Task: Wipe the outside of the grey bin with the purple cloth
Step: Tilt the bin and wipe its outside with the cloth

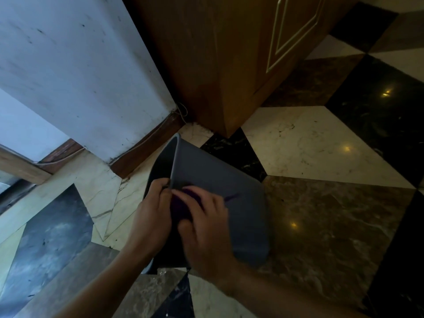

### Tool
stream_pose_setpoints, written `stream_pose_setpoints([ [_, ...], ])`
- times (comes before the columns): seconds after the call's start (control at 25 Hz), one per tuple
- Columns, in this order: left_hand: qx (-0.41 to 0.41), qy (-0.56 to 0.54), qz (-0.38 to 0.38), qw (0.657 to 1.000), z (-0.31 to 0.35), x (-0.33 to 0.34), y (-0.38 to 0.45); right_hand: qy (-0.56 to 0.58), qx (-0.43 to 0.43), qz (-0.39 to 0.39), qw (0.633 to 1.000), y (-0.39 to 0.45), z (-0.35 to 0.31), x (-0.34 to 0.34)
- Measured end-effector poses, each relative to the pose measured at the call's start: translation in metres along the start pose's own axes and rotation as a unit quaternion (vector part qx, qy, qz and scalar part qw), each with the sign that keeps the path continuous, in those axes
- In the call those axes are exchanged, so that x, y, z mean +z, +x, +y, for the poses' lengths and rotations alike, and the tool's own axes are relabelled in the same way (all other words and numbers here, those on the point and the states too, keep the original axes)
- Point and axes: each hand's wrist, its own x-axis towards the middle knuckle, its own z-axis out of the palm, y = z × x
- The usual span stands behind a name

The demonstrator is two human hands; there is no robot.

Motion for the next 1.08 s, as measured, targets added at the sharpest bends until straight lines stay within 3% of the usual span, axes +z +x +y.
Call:
stream_pose_setpoints([
  [0.08, -0.003, -0.055, 0.002, 0.998, -0.003, -0.003, -0.002, -0.015, -0.055, -0.016, 0.998, 0.009, -0.002, 0.012],
  [0.16, -0.009, -0.057, 0.014, 0.998, -0.008, -0.007, -0.001, -0.089, -0.052, -0.047, 0.994, 0.021, 0.024, 0.011],
  [0.32, -0.029, 0.007, 0.008, 1.0, -0.02, -0.011, -0.001, -0.204, 0.192, -0.073, 0.957, 0.034, 0.12, -0.018],
  [0.4, -0.025, 0.03, -0.015, 0.999, -0.019, -0.01, 0.0, -0.152, 0.336, -0.062, 0.927, 0.024, 0.157, -0.034],
  [0.48, -0.03, 0.05, -0.06, 0.997, -0.014, -0.008, 0.008, -0.064, 0.41, -0.045, 0.909, 0.015, 0.175, -0.039],
  [0.64, -0.005, 0.063, -0.102, 0.993, -0.003, -0.015, 0.031, 0.022, 0.407, 0.003, 0.913, 0.034, 0.151, -0.049],
  [0.76, 0.094, 0.202, -0.089, 0.971, 0.0, -0.018, 0.044, 0.119, 0.358, -0.017, 0.926, 0.081, 0.105, -0.052],
  [0.88, 0.162, 0.318, -0.054, 0.932, -0.002, -0.025, 0.067, 0.251, 0.372, -0.037, 0.893, 0.138, 0.065, -0.052],
  [1.08, 0.177, 0.343, -0.02, 0.922, -0.018, -0.056, 0.111, 0.2, 0.329, -0.078, 0.92, 0.185, 0.043, -0.036],
])
